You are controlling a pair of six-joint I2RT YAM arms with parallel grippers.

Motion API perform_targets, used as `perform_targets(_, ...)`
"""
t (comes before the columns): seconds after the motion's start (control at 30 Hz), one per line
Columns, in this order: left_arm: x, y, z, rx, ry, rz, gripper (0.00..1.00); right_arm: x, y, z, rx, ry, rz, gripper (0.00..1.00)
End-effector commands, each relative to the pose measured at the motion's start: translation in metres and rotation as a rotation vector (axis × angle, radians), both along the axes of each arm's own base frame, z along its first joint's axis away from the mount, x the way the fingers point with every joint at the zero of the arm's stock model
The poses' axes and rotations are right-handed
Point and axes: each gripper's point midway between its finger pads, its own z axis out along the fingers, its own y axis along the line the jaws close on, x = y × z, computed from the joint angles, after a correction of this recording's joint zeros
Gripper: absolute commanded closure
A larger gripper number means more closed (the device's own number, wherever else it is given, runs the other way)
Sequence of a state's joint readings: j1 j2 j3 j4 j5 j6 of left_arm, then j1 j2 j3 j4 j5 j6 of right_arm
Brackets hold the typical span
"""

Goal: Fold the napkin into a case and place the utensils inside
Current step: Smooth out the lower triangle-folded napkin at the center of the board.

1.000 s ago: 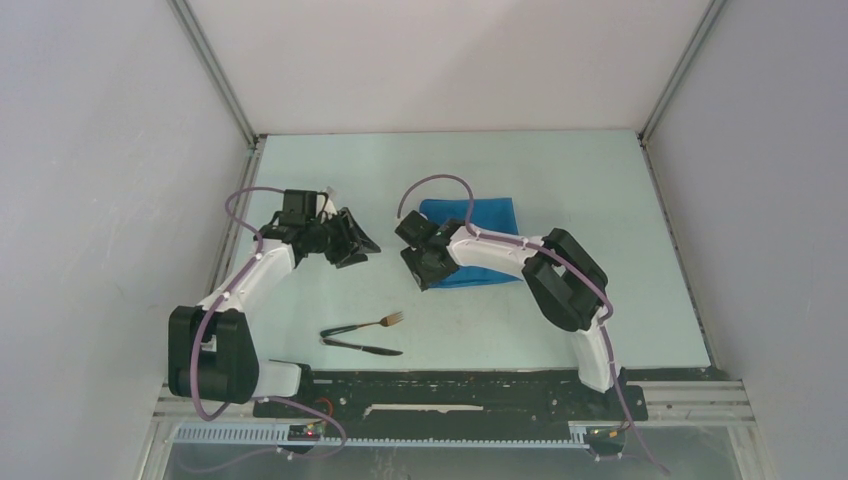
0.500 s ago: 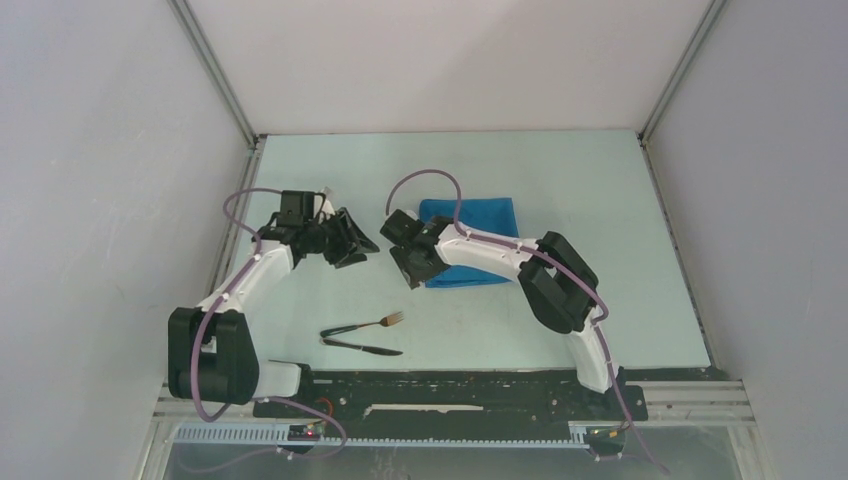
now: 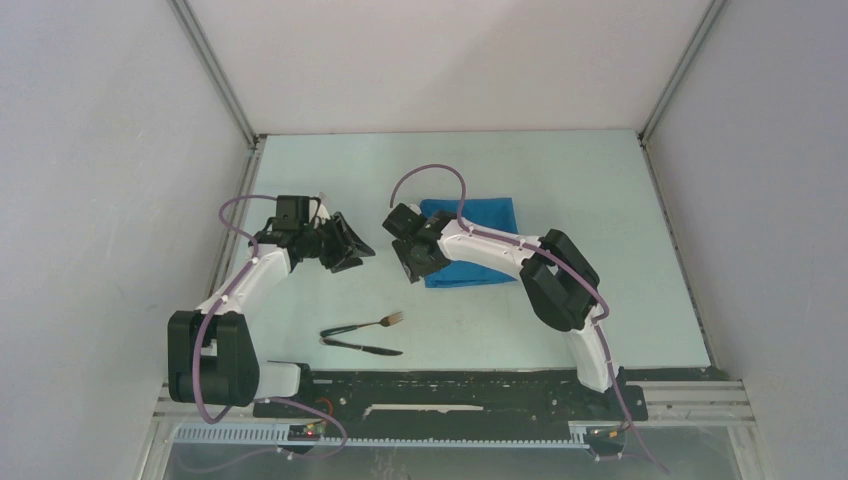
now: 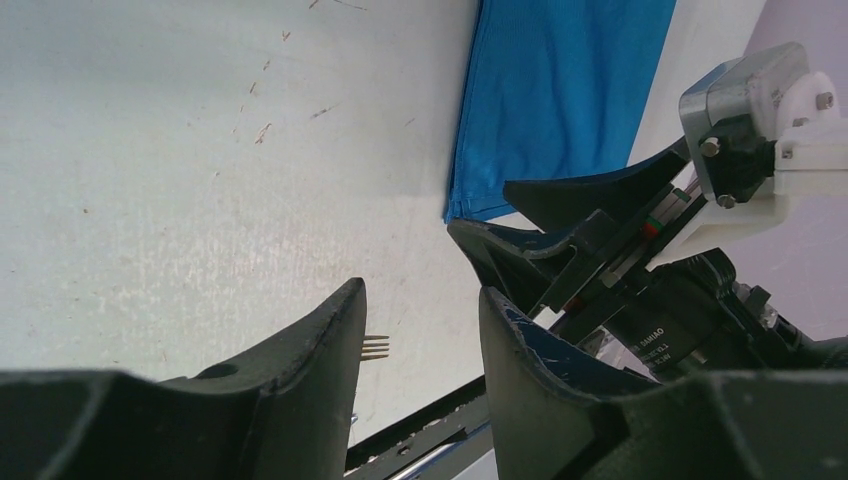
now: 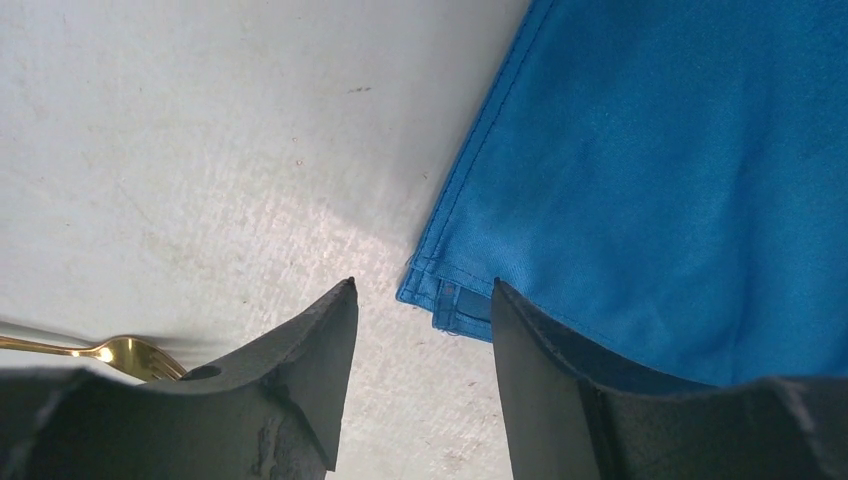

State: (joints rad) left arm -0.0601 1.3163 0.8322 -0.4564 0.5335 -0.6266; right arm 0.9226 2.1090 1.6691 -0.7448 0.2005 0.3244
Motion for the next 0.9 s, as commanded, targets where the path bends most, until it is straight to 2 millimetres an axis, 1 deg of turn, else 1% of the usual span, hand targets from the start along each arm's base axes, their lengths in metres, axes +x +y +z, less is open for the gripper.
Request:
perform_targets(0.0,0.002,0.000,0.012,-0.013,-0.058,-0.027,0.49,-0.003,-0.001,-0.014,0.000,0.029,-0.056,0.40)
perform_targets(0.13,0.002,0.000,0.012,-0.017,-0.058,-0.028,0.49,-0.008,-0.009,-0.027,-0.025,0.049,-0.089,0.41)
perform_targets(0.37,0.001,0.001,0.012,-0.023,-0.058,-0.025,0.49,-0.013,-0.022,-0.042,-0.081,0.068,-0.121,0.42)
perform_targets(0.53,0.001,0.002,0.012,-0.024,-0.058,-0.023,0.50,-0.016,-0.030,-0.049,-0.113,0.066,-0.139,0.47)
perform_targets(0.6,0.001,0.001,0.012,-0.027,-0.058,-0.024,0.50,-0.018,-0.028,-0.052,-0.104,0.074,-0.139,0.52)
perform_targets(0.7,0.000,0.001,0.013,-0.030,-0.059,-0.025,0.49,-0.020,-0.028,-0.055,-0.093,0.083,-0.140,0.61)
perform_targets(0.87,-0.002,0.001,0.012,-0.034,-0.055,-0.025,0.50,-0.018,-0.026,-0.054,-0.044,0.101,-0.142,0.73)
